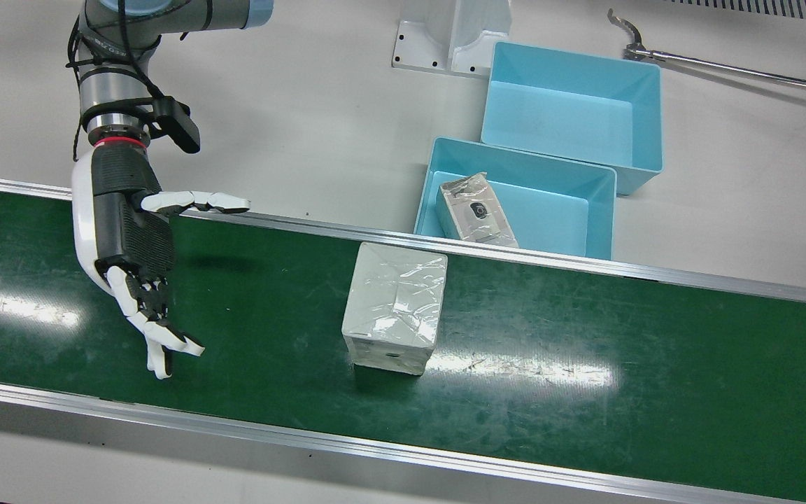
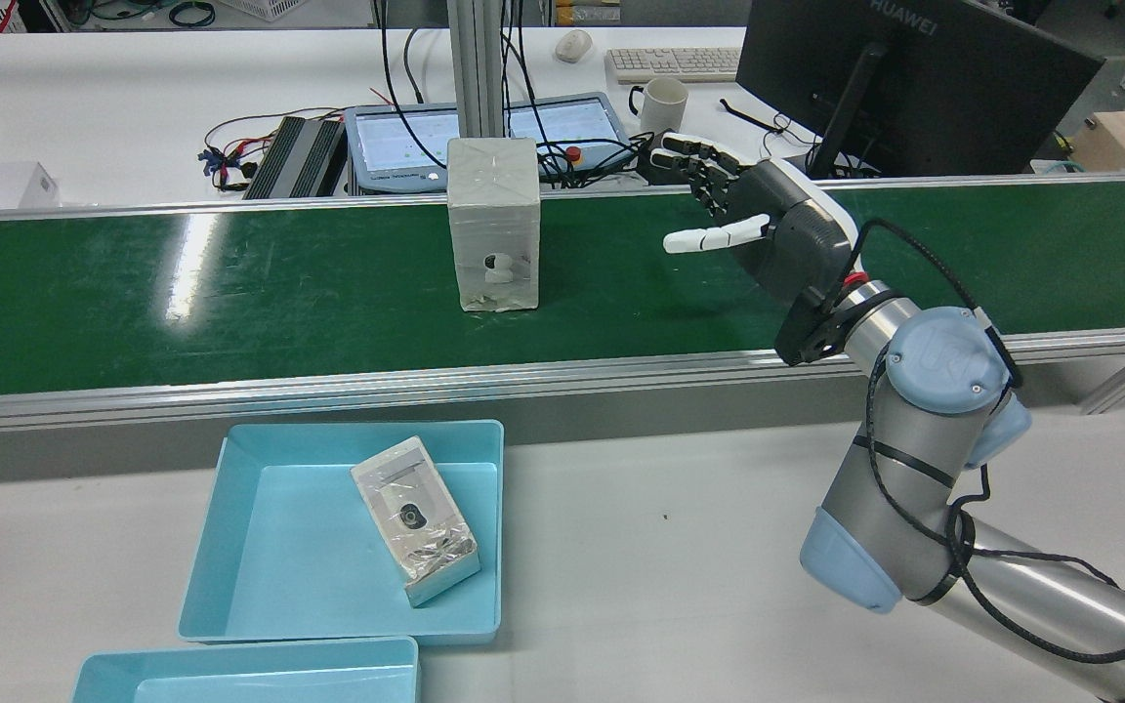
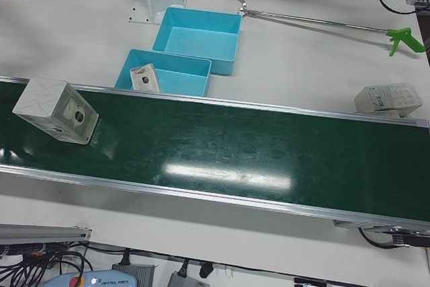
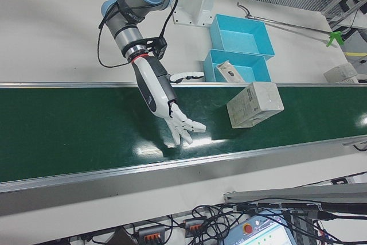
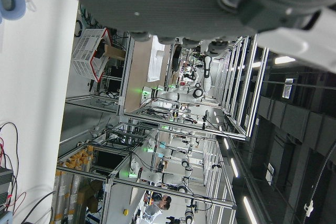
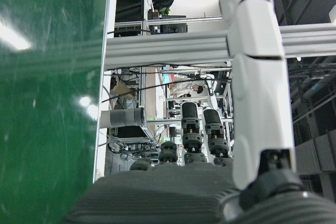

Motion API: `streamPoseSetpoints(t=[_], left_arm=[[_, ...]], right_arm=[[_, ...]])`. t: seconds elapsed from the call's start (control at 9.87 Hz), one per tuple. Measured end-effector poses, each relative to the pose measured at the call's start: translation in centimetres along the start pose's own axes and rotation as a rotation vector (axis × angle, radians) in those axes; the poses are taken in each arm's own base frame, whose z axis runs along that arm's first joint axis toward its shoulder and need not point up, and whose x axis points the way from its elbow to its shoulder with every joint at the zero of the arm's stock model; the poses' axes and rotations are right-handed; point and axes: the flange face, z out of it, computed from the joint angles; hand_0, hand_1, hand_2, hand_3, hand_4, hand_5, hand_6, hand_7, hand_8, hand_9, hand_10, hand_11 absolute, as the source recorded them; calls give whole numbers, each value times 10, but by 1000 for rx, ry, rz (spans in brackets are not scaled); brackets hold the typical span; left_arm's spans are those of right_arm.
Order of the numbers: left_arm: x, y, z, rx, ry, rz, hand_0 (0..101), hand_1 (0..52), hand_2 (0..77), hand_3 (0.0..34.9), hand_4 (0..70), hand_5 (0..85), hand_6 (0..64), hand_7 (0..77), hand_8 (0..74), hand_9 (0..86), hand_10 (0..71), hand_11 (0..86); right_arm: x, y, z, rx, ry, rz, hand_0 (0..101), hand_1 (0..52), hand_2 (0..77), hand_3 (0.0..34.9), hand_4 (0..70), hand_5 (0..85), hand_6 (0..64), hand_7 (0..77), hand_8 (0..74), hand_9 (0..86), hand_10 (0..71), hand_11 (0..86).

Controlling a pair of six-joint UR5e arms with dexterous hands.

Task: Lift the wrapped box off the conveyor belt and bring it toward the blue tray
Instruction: 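Close the right hand around the white wrapped box and lift it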

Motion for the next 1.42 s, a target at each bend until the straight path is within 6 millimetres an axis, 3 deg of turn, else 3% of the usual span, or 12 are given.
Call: streamPoseSetpoints(t=[0.2, 0.41, 0.51, 0.61, 0.91, 1.01, 1.32, 1.42], left_arm=[[0, 0, 0, 0, 0, 0, 0, 0, 11, 0, 0, 5, 5, 5, 5, 5, 5, 5], [0, 0, 0, 0, 0, 0, 0, 0, 11, 0, 0, 5, 5, 5, 5, 5, 5, 5], [0, 0, 0, 0, 0, 0, 0, 0, 11, 0, 0, 5, 5, 5, 5, 5, 5, 5], [0, 0, 0, 0, 0, 0, 0, 0, 5, 0, 0, 11, 5, 5, 5, 5, 5, 5], [0, 0, 0, 0, 0, 0, 0, 0, 5, 0, 0, 11, 5, 5, 5, 5, 5, 5], [0, 0, 0, 0, 0, 0, 0, 0, 11, 0, 0, 11, 5, 5, 5, 5, 5, 5], [0, 0, 0, 0, 0, 0, 0, 0, 11, 0, 0, 5, 5, 5, 5, 5, 5, 5], [0, 0, 0, 0, 0, 0, 0, 0, 5, 0, 0, 5, 5, 5, 5, 5, 0, 5]], right_arm=[[39, 16, 4, -14, 1, 21, 517, 196, 131, 0, 104, 191, 76, 213, 55, 71, 0, 11], [63, 29, 10, -24, -11, 26, 526, 207, 147, 0, 104, 202, 76, 202, 55, 65, 0, 11], [67, 29, 13, -21, -14, 24, 526, 207, 147, 0, 104, 202, 76, 202, 55, 65, 0, 11], [67, 27, 16, -16, -20, 18, 521, 196, 114, 39, 60, 175, 55, 169, 38, 33, 0, 11], [55, 21, 23, -4, -43, 3, 521, 196, 114, 50, 54, 175, 38, 153, 38, 33, 0, 11], [56, 22, 28, -5, -45, 2, 518, 196, 114, 113, 38, 142, 22, 125, 0, 22, 0, 11], [71, 40, 54, -15, -36, 5, 517, 191, 98, 225, 22, 131, 0, 109, 27, 16, 0, 11], [74, 43, 59, -15, -36, 5, 517, 191, 98, 225, 22, 131, 0, 109, 27, 16, 0, 11]])
